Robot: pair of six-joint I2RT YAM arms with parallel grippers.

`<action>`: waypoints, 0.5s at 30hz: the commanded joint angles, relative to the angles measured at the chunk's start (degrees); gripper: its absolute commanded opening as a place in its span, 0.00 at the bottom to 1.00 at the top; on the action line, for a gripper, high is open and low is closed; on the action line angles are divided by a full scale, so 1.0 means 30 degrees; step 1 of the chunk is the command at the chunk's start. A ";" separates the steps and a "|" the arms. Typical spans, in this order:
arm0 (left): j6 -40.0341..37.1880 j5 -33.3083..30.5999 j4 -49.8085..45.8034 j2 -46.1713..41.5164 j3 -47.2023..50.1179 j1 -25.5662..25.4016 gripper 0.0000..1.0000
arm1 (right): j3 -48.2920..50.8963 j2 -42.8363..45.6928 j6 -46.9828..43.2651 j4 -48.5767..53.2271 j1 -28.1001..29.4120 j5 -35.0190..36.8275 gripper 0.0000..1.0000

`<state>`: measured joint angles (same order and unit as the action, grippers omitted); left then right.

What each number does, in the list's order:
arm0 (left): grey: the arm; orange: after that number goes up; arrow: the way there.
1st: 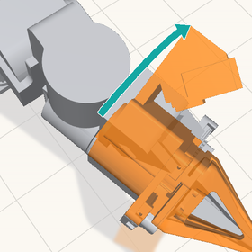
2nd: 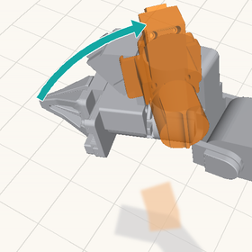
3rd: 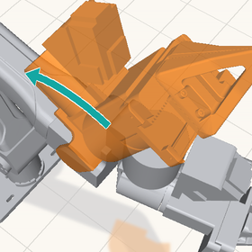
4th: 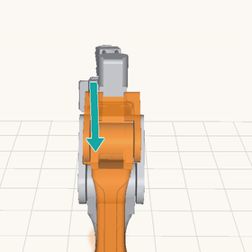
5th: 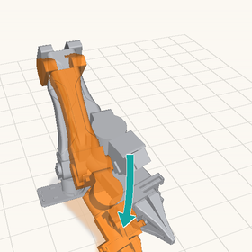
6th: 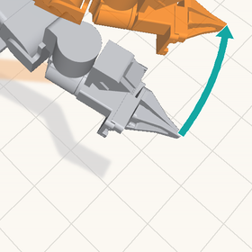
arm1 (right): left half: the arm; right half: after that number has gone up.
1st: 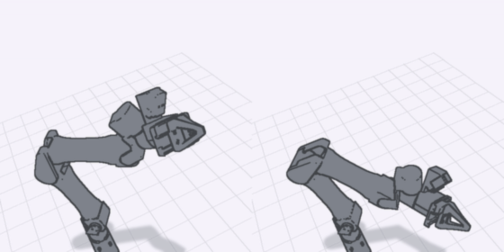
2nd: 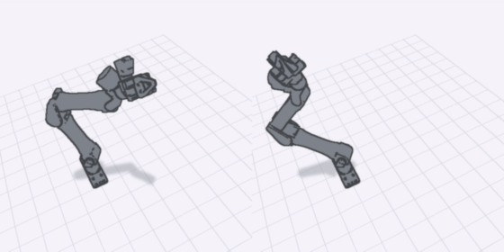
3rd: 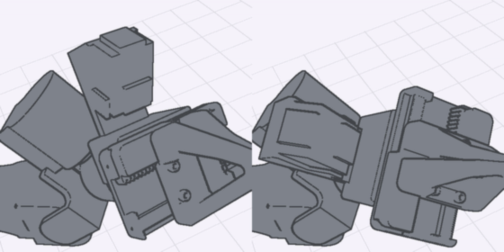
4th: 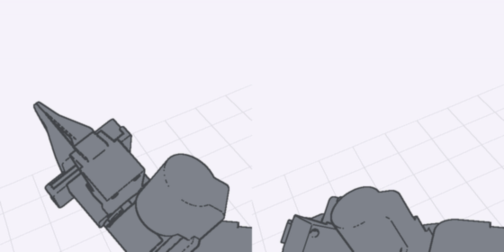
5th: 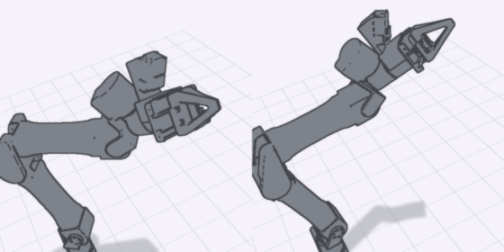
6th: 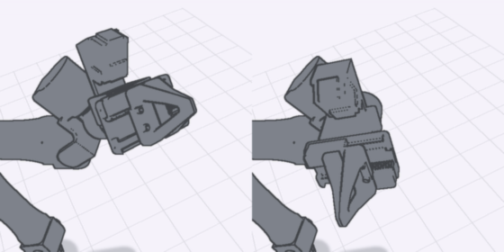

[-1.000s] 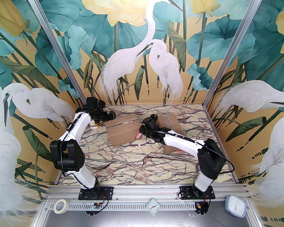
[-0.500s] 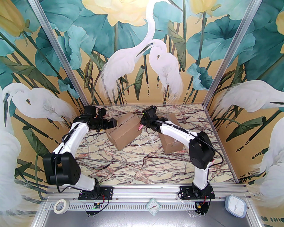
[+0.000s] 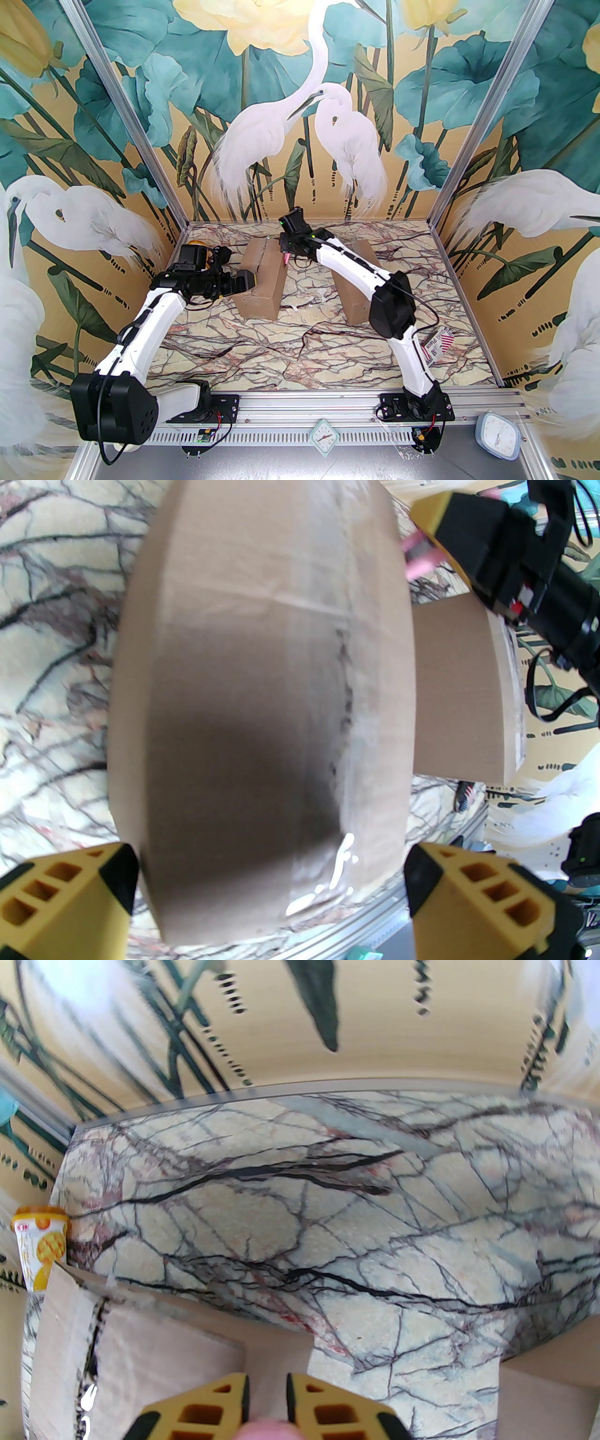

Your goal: Unpack the express box

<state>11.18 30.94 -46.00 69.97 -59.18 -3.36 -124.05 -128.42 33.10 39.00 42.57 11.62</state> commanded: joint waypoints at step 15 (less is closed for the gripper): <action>0.5017 0.0840 0.4312 -0.1702 0.2250 -0.5137 1.00 | -0.2984 -0.1741 -0.5190 -0.0156 0.1778 0.0239 0.00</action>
<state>23.00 32.38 -38.50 65.06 -53.28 -16.78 -131.48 -132.77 20.51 41.23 47.27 14.70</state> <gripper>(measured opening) 0.995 0.187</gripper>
